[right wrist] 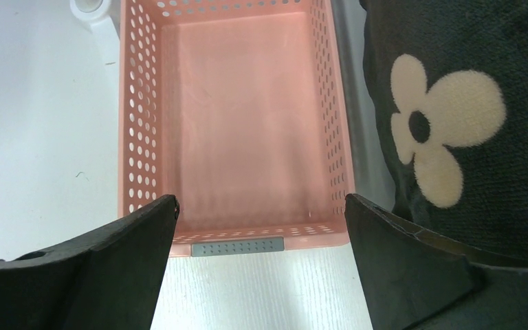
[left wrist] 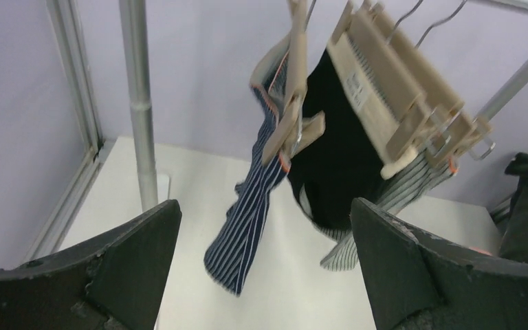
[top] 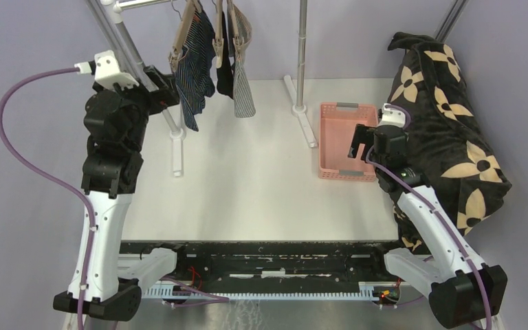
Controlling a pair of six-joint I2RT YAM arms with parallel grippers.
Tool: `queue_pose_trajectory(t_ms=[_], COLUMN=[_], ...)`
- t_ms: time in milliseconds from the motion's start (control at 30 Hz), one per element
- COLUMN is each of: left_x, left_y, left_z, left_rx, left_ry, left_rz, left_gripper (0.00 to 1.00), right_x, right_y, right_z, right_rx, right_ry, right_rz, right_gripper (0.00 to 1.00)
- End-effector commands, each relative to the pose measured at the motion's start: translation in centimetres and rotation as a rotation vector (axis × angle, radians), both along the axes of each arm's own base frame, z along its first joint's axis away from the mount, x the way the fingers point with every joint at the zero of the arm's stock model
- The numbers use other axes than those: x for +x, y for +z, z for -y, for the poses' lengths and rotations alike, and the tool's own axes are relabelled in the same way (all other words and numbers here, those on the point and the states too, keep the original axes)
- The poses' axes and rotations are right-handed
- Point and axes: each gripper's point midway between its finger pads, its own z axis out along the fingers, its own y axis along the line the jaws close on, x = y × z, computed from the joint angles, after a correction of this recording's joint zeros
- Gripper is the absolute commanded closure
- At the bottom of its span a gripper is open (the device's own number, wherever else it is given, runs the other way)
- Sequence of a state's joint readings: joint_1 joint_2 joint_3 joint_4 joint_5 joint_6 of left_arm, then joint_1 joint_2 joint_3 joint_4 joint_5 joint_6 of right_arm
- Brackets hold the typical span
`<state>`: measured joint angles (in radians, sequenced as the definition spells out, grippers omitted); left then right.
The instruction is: Remove the underwear clipped to the hanger
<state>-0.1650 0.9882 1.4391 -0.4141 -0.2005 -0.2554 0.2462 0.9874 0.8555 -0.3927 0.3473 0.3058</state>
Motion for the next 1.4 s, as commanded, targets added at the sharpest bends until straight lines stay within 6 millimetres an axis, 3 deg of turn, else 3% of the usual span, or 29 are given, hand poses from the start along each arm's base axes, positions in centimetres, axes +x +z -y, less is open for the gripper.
queue_pose_trajectory(t_ms=[0,167,300,567,633,733,1100,1367], left_x=[1.4,4.1,6.6,8.8,9.1,10.0,12.6,13.0], left_y=[5.1,9.0,9.4,8.2,7.9,7.4,6.8,3.5], left_z=[1.1,1.8,2.4,2.6,2.8,2.8,3.0,3.0], left_rx=[0.073,0.096,0.106,0.117,0.113,0.116,0.181,0.212], left_ry=[-0.062,-0.077,-0.093,-0.087,-0.088,-0.083,-0.093,-0.163], left_rz=[0.075,0.076,0.043,0.008,0.001,-0.011,-0.084,-0.201], left_gripper=[0.01,0.06,0.06,0.11,0.25,0.31,0.32,0.32], right_x=[1.2,1.3,1.1,0.9,1.0,1.1,0.6,0.5], right_y=[1.3,1.3,1.4,1.9,2.0,2.0,2.4,2.4], right_z=[-1.1,-1.7,-1.9,-2.1,-2.2,-2.5,-2.3,-2.4], right_rx=[0.020,0.029,0.034,0.038,0.042,0.048,0.052,0.054], right_ry=[0.034,0.055,0.060,0.073,0.077,0.086,0.086,0.088], right_rz=[0.056,0.065,0.075,0.095,0.098,0.099,0.124,0.124], right_gripper=[0.00,0.00,0.00,0.00,0.00,0.00,0.00,0.00])
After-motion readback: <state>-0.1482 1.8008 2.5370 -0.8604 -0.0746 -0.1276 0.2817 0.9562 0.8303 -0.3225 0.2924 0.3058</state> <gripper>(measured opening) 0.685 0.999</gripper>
